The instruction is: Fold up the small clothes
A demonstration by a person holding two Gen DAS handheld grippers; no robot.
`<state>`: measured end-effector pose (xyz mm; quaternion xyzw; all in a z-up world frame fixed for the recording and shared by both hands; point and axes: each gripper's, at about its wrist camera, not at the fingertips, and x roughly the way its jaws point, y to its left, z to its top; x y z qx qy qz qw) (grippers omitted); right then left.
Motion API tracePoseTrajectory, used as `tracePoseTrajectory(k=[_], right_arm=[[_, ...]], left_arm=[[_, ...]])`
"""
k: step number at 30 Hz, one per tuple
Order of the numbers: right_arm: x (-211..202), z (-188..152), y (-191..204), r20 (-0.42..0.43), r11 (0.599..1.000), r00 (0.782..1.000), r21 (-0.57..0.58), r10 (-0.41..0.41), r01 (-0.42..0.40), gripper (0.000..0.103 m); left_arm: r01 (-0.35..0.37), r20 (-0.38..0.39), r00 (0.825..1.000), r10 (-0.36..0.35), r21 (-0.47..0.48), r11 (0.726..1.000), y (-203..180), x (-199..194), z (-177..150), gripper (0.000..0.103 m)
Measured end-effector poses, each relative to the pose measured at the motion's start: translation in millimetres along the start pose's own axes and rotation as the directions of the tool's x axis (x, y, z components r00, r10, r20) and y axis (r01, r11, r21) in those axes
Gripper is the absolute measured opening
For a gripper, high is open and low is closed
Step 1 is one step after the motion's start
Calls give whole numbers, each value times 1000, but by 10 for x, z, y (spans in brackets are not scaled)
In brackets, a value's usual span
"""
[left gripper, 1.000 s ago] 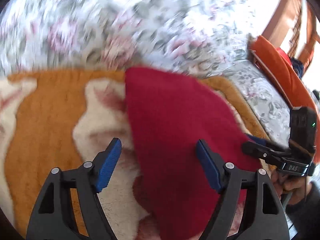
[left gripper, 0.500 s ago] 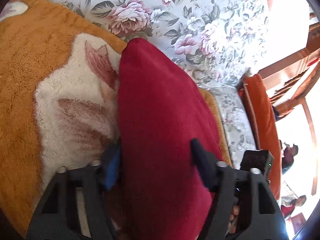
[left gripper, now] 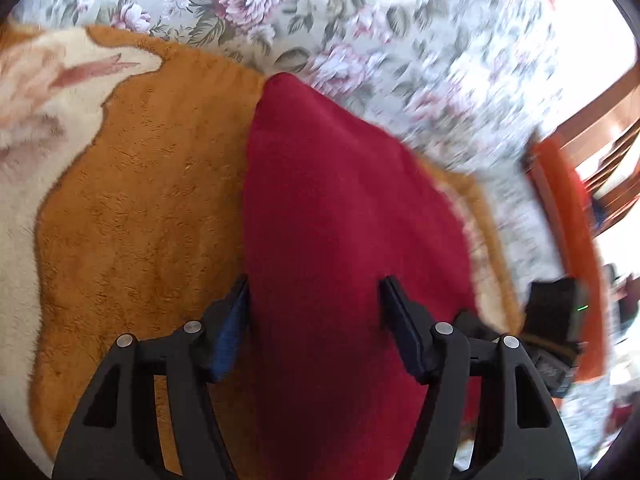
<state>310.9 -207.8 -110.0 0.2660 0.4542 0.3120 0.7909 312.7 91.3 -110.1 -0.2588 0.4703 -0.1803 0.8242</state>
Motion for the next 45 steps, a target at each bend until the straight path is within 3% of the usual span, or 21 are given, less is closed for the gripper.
tracePoseTrajectory(k=[4, 7, 10, 11, 13, 16, 17, 18, 19, 21, 24, 28, 30, 33, 35, 38, 40, 41, 42, 43, 45], right_arm=[[-242, -12, 161, -13, 997, 998, -46, -66, 66, 47], [-470, -60, 550, 48, 964, 991, -233, -122, 130, 47], [-564, -219, 1018, 82, 886, 989, -440, -120, 144, 46], [-532, -284, 1130, 70, 856, 990, -497, -124, 142, 46], [-331, -447, 1288, 12, 777, 982, -610, -186, 155, 45], [-6, -638, 1186, -41, 692, 944, -691, -328, 210, 44], [131, -703, 1047, -53, 657, 911, -710, -410, 255, 43], [161, -759, 975, -41, 633, 900, -724, -435, 273, 42], [141, -787, 947, -15, 626, 910, -730, -415, 274, 42], [128, -756, 923, -14, 659, 911, -695, -412, 288, 42], [154, -788, 928, 6, 635, 904, -710, -427, 305, 44], [-53, -795, 1037, 8, 659, 922, -697, -387, 283, 44], [-186, -687, 1122, 50, 684, 935, -669, -350, 292, 43], [-287, -416, 1255, 165, 678, 926, -640, -339, 363, 43], [-232, -224, 1347, 183, 685, 928, -631, -325, 365, 44], [12, -24, 1416, 125, 698, 949, -652, -289, 298, 43], [299, 29, 1267, 54, 698, 934, -650, -353, 302, 44], [469, 12, 1087, -6, 699, 910, -642, -415, 315, 44], [497, -10, 988, -12, 702, 909, -640, -416, 313, 44], [440, -9, 937, 8, 724, 930, -625, -367, 291, 44], [367, 42, 859, -13, 781, 946, -567, -324, 260, 44]], left_arm=[[-38, 120, 992, 36, 16, 999, 4, -461, -121, 65], [-41, 177, 984, 22, 105, 994, -108, -823, -354, 64], [1, 130, 991, -28, 205, 979, -325, -910, -620, 55], [4, 107, 994, -31, 241, 971, -409, -876, -711, 47], [-2, 67, 998, -16, 267, 964, -473, -749, -812, 43], [-67, -74, 994, 85, 225, 972, -265, -260, -938, 31], [-61, -42, 996, 74, 241, 969, -257, -253, -986, 30], [-56, -27, 998, 65, 245, 968, -250, -266, -1007, 30], [-44, -25, 998, 51, 217, 975, -230, -293, -990, 30], [-30, -19, 999, 35, 191, 981, -203, -308, -974, 30], [-18, 16, 1000, 16, 191, 981, -193, -360, -1038, 30], [13, 31, 999, -19, 162, 987, -115, -397, -1049, 30], [34, 31, 999, -39, 145, 989, -89, -391, -1041, 30], [61, 29, 997, -65, 123, 991, -47, -390, -1022, 30], [61, 30, 997, -65, 126, 990, -55, -386, -1025, 30], [52, 32, 998, -56, 134, 990, -67, -390, -1042, 30], [50, 33, 998, -55, 136, 989, -72, -384, -1044, 30], [51, 31, 998, -56, 138, 989, -76, -378, -1047, 30], [48, 34, 998, -53, 142, 989, -80, -373, -1041, 30], [47, 35, 998, -52, 144, 989, -82, -375, -1042, 30], [37, 44, 998, -44, 159, 987, -118, -410, -1042, 30]])
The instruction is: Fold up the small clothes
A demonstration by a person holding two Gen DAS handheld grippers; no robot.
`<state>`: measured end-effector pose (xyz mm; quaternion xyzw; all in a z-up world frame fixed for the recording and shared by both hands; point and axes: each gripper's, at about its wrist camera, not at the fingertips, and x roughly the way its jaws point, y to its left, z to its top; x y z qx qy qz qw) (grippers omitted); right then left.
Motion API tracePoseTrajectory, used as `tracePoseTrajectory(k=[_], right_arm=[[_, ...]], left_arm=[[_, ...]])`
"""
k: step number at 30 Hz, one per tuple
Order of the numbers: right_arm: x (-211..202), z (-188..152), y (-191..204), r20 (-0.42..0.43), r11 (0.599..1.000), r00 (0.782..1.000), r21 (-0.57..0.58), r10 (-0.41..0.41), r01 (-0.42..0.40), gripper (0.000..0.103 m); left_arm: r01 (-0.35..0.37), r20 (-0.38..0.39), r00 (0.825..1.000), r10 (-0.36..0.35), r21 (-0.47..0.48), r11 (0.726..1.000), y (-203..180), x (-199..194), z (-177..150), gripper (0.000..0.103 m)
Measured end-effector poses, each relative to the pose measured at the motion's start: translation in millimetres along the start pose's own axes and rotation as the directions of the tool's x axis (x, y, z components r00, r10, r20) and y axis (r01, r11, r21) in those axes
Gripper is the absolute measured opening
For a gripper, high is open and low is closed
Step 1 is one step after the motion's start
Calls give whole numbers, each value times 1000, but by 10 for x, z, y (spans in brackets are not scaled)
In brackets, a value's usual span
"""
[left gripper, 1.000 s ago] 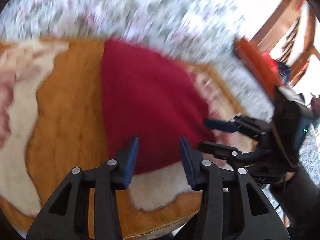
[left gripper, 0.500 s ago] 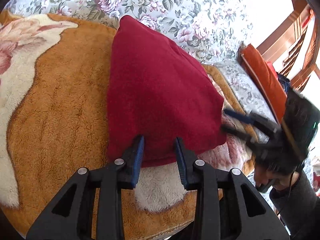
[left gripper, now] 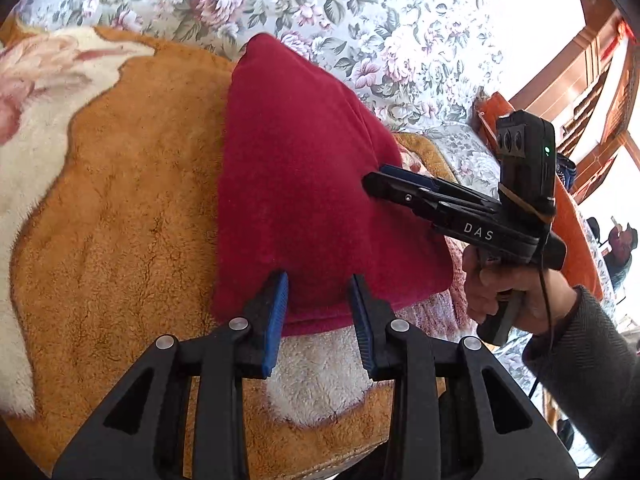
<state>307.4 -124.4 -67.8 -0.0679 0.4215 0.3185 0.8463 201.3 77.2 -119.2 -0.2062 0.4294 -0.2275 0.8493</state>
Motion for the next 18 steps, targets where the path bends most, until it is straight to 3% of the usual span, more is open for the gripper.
tracePoseTrajectory(k=[4, 5, 6, 9, 11, 13, 15, 17, 18], right_arm=[[-32, 117, 68, -57, 1000, 998, -28, -12, 11, 44], [-77, 190, 74, -59, 999, 998, -32, -5, 3, 44], [-143, 242, 58, -34, 1000, 999, -29, 1, -2, 43], [-332, 460, -87, 97, 996, 992, 45, -85, 81, 43], [-313, 565, -178, 117, 991, 989, 104, -92, 79, 43], [-198, 629, -188, 103, 993, 992, 101, -66, 56, 43], [-38, 654, -189, 71, 996, 995, 67, -70, 65, 43], [172, 631, -283, 9, 994, 995, 46, -100, 99, 43], [299, 582, -364, -37, 994, 995, 56, -92, 94, 44]], left_arm=[[26, 75, 997, -30, 54, 998, -178, -229, 280, 31], [18, 100, 995, -25, 71, 997, -211, -265, 427, 41], [5, 124, 992, -15, 84, 996, -226, -272, 603, 51], [-48, 160, 986, 35, 77, 996, -166, -141, 1221, 53], [-62, 148, 987, 54, 47, 997, -77, 62, 1616, 52], [-73, 109, 992, 69, 34, 997, -43, 335, 1893, 53], [-138, 6, 990, 138, 27, 990, -10, 688, 2036, 52], [-196, -126, 972, 199, 35, 980, 79, 1068, 2007, 52], [-231, -184, 954, 237, 53, 972, 122, 1222, 1943, 53]])
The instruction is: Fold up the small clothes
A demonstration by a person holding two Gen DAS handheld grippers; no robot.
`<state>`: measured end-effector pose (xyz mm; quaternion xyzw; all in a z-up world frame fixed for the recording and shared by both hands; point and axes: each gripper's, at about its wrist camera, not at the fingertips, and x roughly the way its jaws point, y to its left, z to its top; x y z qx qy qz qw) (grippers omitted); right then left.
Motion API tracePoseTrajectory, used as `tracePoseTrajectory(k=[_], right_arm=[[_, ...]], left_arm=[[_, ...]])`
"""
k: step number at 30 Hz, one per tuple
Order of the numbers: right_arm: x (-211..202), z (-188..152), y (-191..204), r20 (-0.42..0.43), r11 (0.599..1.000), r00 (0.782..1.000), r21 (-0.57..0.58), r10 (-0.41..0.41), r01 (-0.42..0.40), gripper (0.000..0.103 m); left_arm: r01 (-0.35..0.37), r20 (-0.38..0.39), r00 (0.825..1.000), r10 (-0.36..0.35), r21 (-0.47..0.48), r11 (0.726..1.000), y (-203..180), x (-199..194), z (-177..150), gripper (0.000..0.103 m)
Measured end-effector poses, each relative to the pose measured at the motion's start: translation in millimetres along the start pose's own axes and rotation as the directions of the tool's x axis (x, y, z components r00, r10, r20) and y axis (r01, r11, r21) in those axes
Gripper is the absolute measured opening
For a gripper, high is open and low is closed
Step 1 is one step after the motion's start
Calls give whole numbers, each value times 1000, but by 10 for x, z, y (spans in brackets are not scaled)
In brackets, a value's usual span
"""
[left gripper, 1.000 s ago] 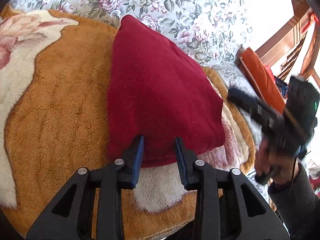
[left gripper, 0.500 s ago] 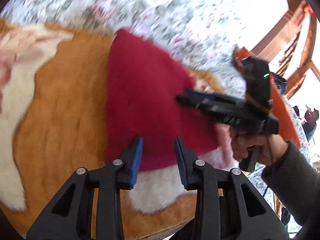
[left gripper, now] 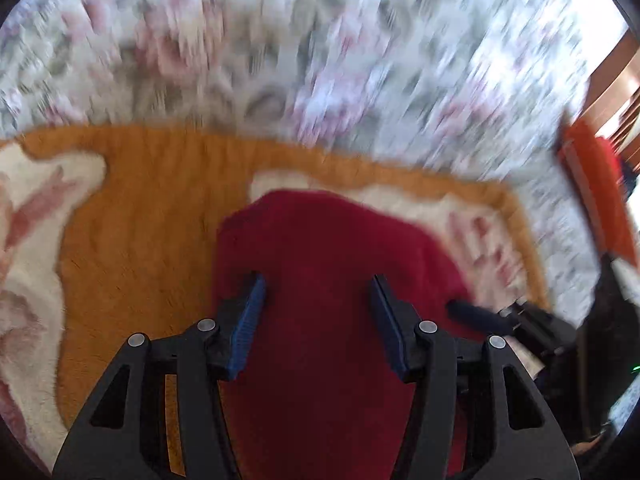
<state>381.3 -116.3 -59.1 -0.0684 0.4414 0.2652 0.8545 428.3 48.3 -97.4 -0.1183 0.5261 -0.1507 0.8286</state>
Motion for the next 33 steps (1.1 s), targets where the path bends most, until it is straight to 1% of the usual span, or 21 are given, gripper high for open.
tracePoseTrajectory(k=[1, 2, 4, 6, 8, 10, 11, 12, 13, 14, 15, 16, 18, 19, 21, 24, 26, 28, 29, 31, 33], right_arm=[[95, -71, -67, -19, 1000, 1000, 17, 25, -24, 44], [100, -124, -112, 12, 999, 999, 25, 43, -43, 44], [98, -169, -145, 33, 998, 998, 34, 58, -59, 44], [100, -156, -154, 31, 997, 998, 47, 60, -62, 44], [58, -135, -137, 14, 997, 998, 57, 54, -55, 44], [-88, -134, -85, -1, 998, 1000, 66, 12, -12, 44], [-190, -144, -57, 5, 997, 1000, 80, -8, 7, 44], [-348, -192, -17, 28, 995, 999, 100, -17, 14, 44], [-526, -282, 29, 62, 992, 998, 126, -12, 4, 44], [-653, -375, 75, 78, 989, 997, 146, -14, 3, 44], [-792, -504, 146, 78, 987, 996, 161, -32, 19, 44], [-913, -646, 223, 78, 986, 996, 163, -53, 40, 44], [-1159, -978, 377, 96, 981, 989, 167, -112, 94, 44], [-1283, -1157, 463, 111, 983, 987, 156, -118, 100, 44], [-1489, -1486, 610, 126, 985, 985, 137, -121, 103, 44], [-1661, -1903, 759, 135, 984, 983, 145, -124, 104, 44], [-1708, -2163, 806, 135, 979, 983, 180, -126, 101, 44], [-1676, -2427, 858, 90, 970, 987, 216, -132, 110, 44], [-1695, -2509, 889, 70, 966, 985, 215, -160, 142, 44], [-1796, -2556, 893, 105, 962, 977, 221, -187, 161, 44], [-1847, -2589, 873, 111, 951, 968, 242, -225, 194, 44]], left_arm=[[-25, 6, 1000, 25, 22, 999, -5, 69, -34, 54], [-22, 21, 1000, 22, 28, 999, -6, 59, -52, 54], [-1, 10, 1000, 2, -6, 1000, 49, 38, -30, 54], [-4, 6, 1000, 4, -20, 1000, 54, -55, -15, 54], [-27, 50, 998, 29, -40, 999, 28, -322, -63, 54], [-47, 116, 992, 52, -38, 998, -39, -658, -238, 55], [-61, 140, 988, 65, -33, 998, -81, -788, -353, 56], [-74, 156, 985, 77, -27, 997, -135, -897, -485, 63], [-80, 173, 981, 83, -22, 997, -175, -994, -670, 67], [-96, 182, 978, 98, -19, 995, -220, -1059, -845, 69], [-117, 189, 975, 117, -11, 993, -340, -1131, -1026, 69], [-142, 202, 970, 137, 6, 990, -469, -1222, -1279, 69], [-200, 206, 960, 189, 32, 979, -661, -1287, -1586, 69], [-231, 210, 953, 219, 36, 972, -735, -1311, -1745, 69], [-253, 210, 948, 241, 34, 967, -834, -1367, -2022, 69], [-290, 219, 935, 280, 12, 957, -949, -1461, -2261, 69], [-301, 233, 927, 293, -1, 954, -1011, -1549, -2347, 69], [-314, 248, 921, 300, 18, 949, -1118, -1628, -2402, 69], [-320, 256, 918, 302, 30, 947, -1159, -1659, -2421, 69], [-324, 279, 912, 301, 41, 945, -1236, -1732, -2470, 69], [-314, 291, 912, 288, 45, 948, -1289, -1800, -2511, 69]])
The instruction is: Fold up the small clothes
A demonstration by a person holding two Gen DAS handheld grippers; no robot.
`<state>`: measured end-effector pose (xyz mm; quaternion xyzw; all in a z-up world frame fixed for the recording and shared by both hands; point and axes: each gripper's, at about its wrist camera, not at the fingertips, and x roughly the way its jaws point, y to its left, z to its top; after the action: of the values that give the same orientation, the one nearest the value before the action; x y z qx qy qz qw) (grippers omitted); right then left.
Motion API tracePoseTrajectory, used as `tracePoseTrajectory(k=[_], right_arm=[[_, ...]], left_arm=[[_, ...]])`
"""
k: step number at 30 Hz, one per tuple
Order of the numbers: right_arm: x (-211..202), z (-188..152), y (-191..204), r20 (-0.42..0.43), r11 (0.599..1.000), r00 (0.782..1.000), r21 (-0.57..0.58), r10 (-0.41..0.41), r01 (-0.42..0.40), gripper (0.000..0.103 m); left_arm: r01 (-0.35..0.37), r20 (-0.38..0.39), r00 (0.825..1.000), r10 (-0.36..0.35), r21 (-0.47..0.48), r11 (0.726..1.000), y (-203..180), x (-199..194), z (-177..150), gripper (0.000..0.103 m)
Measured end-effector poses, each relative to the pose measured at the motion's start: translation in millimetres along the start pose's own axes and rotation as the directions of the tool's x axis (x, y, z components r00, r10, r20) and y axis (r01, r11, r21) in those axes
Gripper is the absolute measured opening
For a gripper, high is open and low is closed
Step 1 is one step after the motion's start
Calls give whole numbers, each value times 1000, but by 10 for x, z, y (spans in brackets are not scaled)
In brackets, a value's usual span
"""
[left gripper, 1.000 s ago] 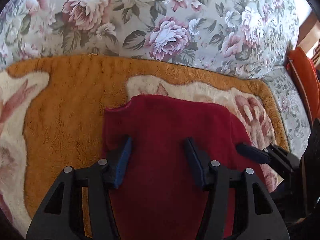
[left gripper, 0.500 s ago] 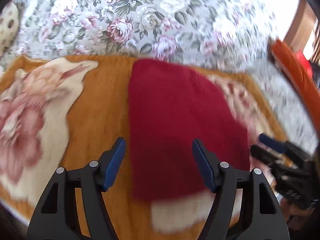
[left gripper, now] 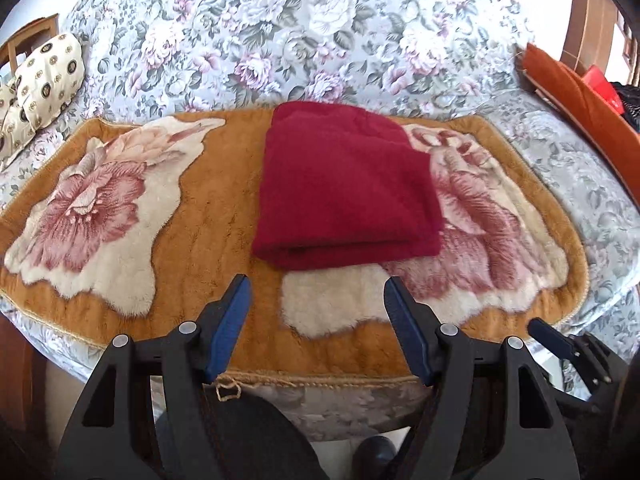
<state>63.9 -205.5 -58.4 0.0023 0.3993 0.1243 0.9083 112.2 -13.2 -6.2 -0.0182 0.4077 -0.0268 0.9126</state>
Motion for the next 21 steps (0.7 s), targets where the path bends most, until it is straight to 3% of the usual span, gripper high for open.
tracePoseTrajectory(k=[5, 11, 14, 18, 21], right_arm=[[-73, -23, 15, 9, 998, 998, -11, -54, 55, 44], [-143, -25, 198, 65, 986, 991, -108, -121, 127, 44], [-94, -17, 259, 69, 977, 986, -139, -152, 160, 44], [-39, -24, 305, 56, 965, 979, -166, -195, 201, 44], [-46, -36, 338, 69, 958, 976, -186, -208, 217, 44]], left_arm=[[8, 31, 999, -8, 11, 1000, -66, -215, -66, 69], [5, 80, 997, -7, 25, 1000, -102, -434, -101, 69], [8, 96, 995, -10, 30, 1000, -122, -473, -107, 81], [74, 162, 984, -78, 33, 997, -108, -576, -175, 84], [44, 209, 976, -54, 55, 998, -97, -644, -206, 90]])
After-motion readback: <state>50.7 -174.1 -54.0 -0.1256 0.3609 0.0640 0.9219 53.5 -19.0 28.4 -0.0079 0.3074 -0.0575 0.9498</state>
